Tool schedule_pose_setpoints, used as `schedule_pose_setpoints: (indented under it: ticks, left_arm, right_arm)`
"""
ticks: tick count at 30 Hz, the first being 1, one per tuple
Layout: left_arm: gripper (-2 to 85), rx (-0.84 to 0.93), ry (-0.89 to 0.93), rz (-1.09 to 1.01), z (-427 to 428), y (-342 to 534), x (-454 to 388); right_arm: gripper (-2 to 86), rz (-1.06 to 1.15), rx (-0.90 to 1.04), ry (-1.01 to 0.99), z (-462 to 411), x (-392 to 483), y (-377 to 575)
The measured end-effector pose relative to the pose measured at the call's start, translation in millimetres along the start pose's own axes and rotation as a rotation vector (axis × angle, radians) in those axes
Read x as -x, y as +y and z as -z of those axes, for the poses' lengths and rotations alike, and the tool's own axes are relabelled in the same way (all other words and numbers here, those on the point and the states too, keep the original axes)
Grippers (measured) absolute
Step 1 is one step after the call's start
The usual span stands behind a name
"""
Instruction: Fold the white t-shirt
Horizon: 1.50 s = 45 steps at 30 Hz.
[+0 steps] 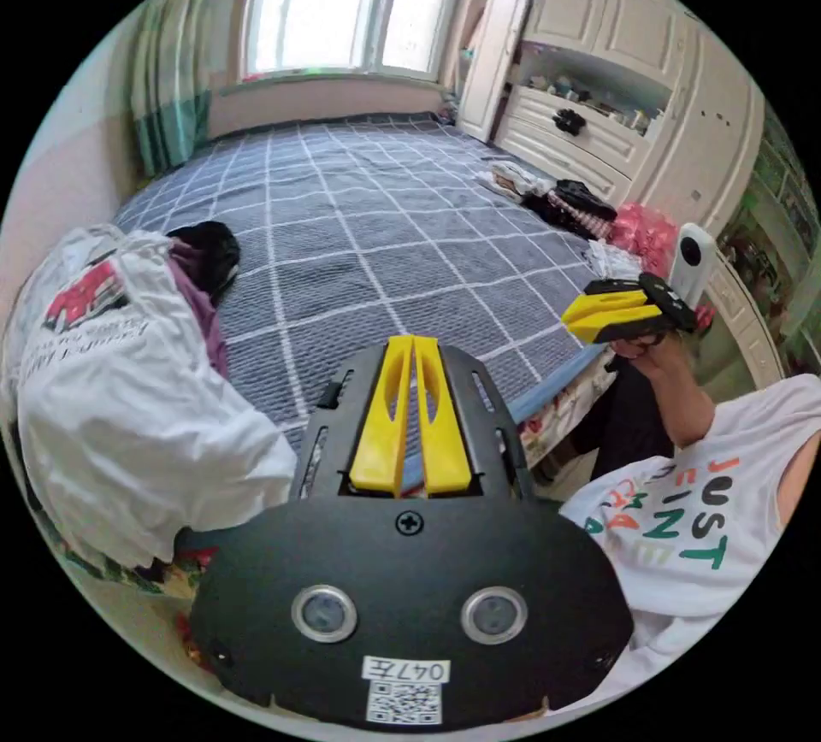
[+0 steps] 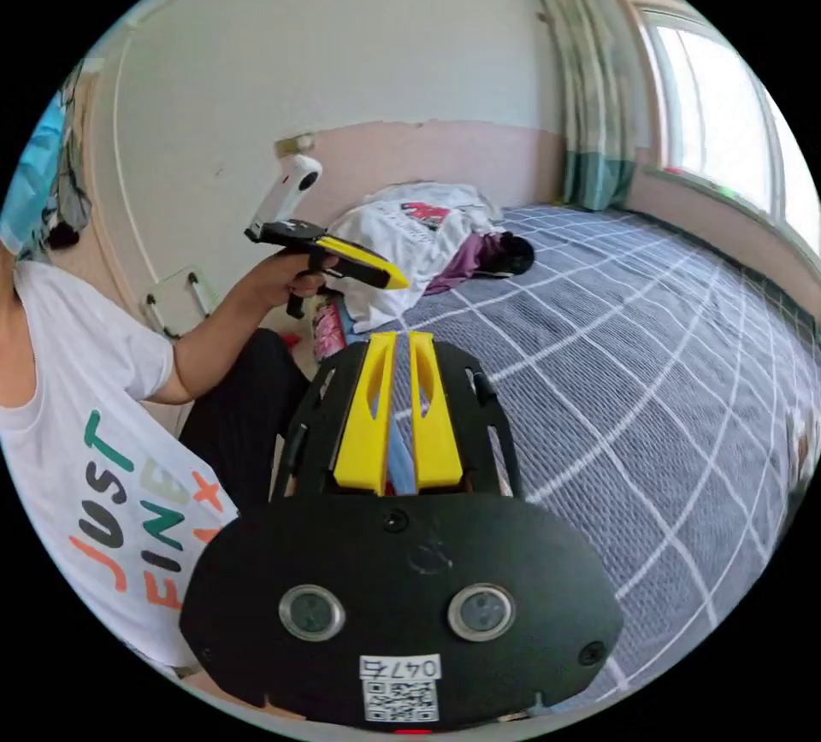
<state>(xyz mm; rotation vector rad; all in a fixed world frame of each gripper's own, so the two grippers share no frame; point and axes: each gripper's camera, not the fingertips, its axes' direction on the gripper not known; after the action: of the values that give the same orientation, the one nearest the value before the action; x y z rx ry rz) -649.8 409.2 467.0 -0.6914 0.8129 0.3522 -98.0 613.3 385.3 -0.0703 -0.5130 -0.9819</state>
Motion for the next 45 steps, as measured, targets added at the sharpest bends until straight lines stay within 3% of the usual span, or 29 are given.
schedule_pose_setpoints:
  ticks: [3,8,14,19,22,23,26,34,38,41,45]
  left_arm:
    - [-0.9,-0.173,-0.087,0.209,35,84,64]
    - [-0.9,-0.36,-0.166,0.335,91,179,125]
    - [-0.9,-0.357,-0.204,0.457,106,267,185]
    - [-1.0,-0.556,-0.125,0.522,123,325,215]
    - [-1.0,-0.586,-0.197,0.535,132,352,227]
    - [-1.0,-0.583,-0.204,0.537,134,360,232]
    - [-1.0,-0.582,-0.205,0.542,137,381,245]
    - [-0.4,-0.597,-0.307,0.532,150,416,262]
    - [5.6,-0.559,-0.431,0.493,152,423,266]
    - [12.7,-0.594,-0.356,0.526,159,430,270]
    - [18.4,-0.55,-0.095,0.605,147,427,278]
  right_arm:
    - [0.8,0.13,0.097,-0.042,-66,23,-69]
    - [1.5,0.251,0.21,-0.082,-181,52,-160]
    - [7.8,0.26,0.294,-0.015,-285,57,-246]
    - [14.1,0.214,0.378,-0.003,-339,50,-312]
    - [13.1,0.205,0.521,-0.002,-378,48,-329]
    - [9.2,0.206,0.506,0.011,-381,49,-334]
    - [2.4,0.237,0.453,0.043,-363,56,-353]
    - [0.8,0.337,0.335,0.104,-285,70,-409]
    - [0.7,0.36,0.188,0.16,-216,67,-454]
    - [0.6,0.368,0.075,0.225,-155,61,-493]
    - [0.5,0.358,0.008,0.27,-86,48,-524]
